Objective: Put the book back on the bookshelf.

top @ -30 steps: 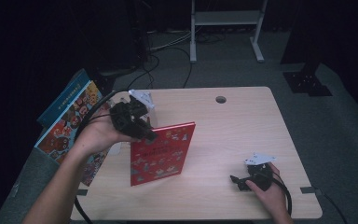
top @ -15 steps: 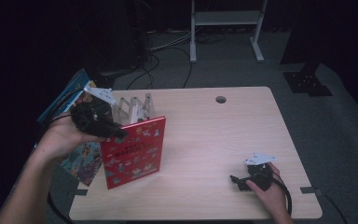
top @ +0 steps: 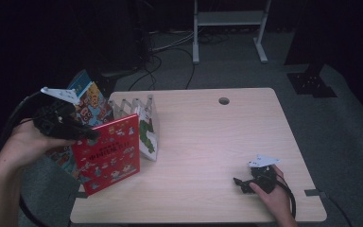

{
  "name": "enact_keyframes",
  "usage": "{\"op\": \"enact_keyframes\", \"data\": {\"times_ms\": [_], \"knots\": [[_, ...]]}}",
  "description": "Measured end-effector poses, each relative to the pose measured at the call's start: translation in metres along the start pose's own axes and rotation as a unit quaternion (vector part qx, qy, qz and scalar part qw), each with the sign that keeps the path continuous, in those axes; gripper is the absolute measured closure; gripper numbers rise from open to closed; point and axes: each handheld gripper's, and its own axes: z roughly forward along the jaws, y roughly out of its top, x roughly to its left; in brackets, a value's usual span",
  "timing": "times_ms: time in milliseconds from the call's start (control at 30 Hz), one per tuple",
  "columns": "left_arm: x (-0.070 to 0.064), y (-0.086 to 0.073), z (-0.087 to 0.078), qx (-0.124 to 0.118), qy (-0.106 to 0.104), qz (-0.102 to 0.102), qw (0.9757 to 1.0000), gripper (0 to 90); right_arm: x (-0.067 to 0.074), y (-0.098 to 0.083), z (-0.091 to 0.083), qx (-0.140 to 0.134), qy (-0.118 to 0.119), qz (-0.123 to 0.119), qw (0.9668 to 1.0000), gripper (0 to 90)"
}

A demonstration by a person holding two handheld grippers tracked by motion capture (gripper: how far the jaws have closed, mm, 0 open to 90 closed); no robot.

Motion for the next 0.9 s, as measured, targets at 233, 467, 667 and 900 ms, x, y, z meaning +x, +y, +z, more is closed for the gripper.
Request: {"op": "enact_keyframes", "data": {"times_ms": [233,467,667,900], "knots": [[0.016,-0.011,-0.01,-0.007,0.039,-0.037,0.9985,79.4,0.0,0.0,0.0,0.0,0.0,0.0,1.0,6.8],[0.029,-0.009,-0.002,-0.012,0.079,-0.076,0.9939,79.5,0.0,0.0,0.0,0.001,0.001,-0.001,1.0,6.8],[0.044,-0.006,0.008,-0.037,0.095,-0.108,0.9889,79.4,0.0,0.0,0.0,0.001,0.0,0.0,1.0,6.8],[0.054,0.006,0.026,-0.045,0.119,-0.128,0.9835,79.4,0.0,0.0,0.0,0.001,0.0,0.0,1.0,6.8]]}}
